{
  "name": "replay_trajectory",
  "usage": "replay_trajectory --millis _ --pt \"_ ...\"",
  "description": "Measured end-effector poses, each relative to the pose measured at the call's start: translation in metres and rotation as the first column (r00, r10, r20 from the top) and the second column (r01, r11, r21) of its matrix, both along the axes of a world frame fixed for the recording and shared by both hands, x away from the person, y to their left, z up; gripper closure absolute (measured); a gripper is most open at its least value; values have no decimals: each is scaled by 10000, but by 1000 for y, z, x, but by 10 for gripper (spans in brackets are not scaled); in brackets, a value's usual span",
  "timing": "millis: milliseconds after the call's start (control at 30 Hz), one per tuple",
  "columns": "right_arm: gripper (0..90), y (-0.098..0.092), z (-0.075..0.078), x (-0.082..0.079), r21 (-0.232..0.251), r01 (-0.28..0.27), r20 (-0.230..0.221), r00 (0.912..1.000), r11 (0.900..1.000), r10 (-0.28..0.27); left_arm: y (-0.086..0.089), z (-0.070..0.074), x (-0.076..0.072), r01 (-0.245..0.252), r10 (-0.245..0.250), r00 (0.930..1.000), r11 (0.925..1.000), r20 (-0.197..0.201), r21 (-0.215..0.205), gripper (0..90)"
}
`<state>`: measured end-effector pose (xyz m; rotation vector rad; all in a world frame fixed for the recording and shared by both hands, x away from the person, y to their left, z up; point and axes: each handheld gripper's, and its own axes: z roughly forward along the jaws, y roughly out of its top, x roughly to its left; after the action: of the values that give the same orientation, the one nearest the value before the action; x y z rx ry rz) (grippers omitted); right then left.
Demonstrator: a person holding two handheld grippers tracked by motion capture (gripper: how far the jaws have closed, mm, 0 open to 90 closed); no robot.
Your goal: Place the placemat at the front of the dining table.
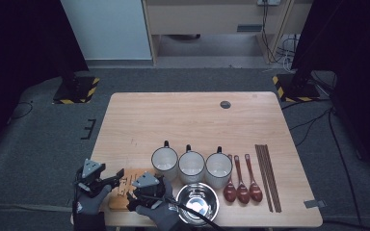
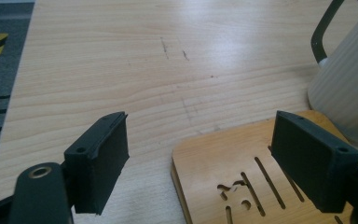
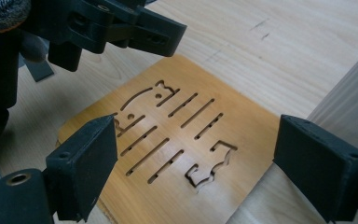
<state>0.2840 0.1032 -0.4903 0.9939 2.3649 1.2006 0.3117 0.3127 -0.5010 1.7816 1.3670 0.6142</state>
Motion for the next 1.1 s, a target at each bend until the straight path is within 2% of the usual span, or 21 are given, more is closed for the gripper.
replay_trajectory --millis 400,467,867,1100 --pt "105 4 -14 0 -505 34 -395 9992 9987 -54 -11 -11 5 295 -286 9987 9994 -426 197 168" --pt "99 4 -16 1 -616 40 -406 9992 9981 -65 -14 -14 7 379 -363 9976 9990 -597 256 164" --pt "87 3 -23 4 -765 164 -606 9979 9969 -211 -22 -24 13 546 -499 9935 9975 -1018 440 139" --pt "94 3 -24 5 -816 210 -693 9972 9964 -266 -23 -26 14 596 -547 9928 9973 -1065 439 127"
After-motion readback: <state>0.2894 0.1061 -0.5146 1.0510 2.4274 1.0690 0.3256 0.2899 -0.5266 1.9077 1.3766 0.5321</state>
